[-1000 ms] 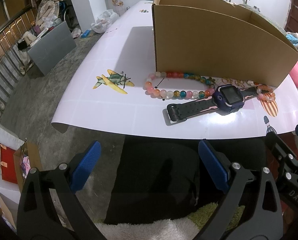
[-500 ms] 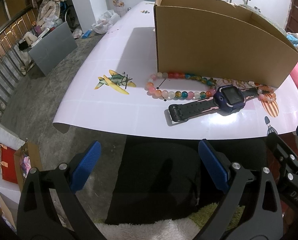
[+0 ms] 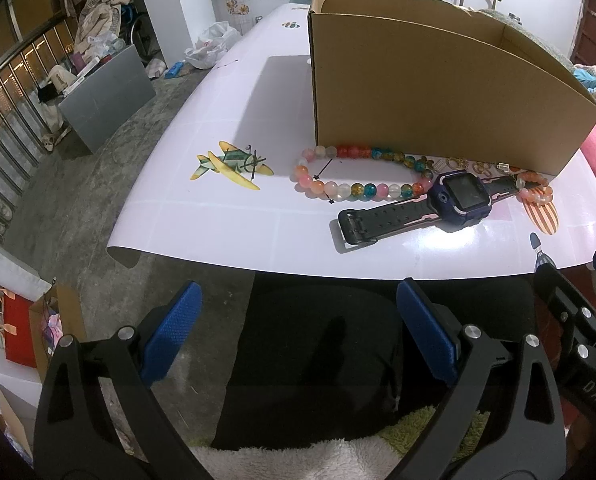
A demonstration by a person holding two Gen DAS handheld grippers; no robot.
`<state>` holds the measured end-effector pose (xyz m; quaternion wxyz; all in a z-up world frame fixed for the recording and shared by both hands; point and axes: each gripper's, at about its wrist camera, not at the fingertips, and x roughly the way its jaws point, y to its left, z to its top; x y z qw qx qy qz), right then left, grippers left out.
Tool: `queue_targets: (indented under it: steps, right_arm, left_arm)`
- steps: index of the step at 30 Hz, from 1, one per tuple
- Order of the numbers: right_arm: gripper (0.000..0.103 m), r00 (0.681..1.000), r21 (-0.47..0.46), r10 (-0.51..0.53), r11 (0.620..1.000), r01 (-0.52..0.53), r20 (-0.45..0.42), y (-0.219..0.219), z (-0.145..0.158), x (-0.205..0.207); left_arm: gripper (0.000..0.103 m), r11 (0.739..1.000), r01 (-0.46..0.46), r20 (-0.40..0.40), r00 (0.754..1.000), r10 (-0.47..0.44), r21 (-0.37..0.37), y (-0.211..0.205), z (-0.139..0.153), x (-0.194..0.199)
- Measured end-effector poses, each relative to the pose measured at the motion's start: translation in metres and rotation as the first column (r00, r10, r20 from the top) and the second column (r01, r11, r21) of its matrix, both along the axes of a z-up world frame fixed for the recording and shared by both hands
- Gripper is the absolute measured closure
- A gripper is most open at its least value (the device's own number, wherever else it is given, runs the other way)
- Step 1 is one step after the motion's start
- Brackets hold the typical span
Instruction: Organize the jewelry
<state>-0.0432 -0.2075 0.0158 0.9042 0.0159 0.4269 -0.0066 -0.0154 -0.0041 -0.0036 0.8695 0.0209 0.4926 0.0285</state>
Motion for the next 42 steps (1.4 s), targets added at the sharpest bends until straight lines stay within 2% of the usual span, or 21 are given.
queue_targets:
  steps: [26,42]
  right_arm:
    - [0.006,1.0,0.014,0.005,1.0,-0.005,0.011,0.005,0.009,0.002]
    - [0.006,0.999,0.044,0.032,0.999,-0.031,-0.026,0.018,0.014,0.026]
  left_arm:
    - [0.009,1.0,0.001,0.015,1.0,-0.001,0.005,0.007,0.005,0.007]
    - [0.009,1.0,0.015,-0.029,0.999,-0.015,-0.014,0.019,-0.003,0.033]
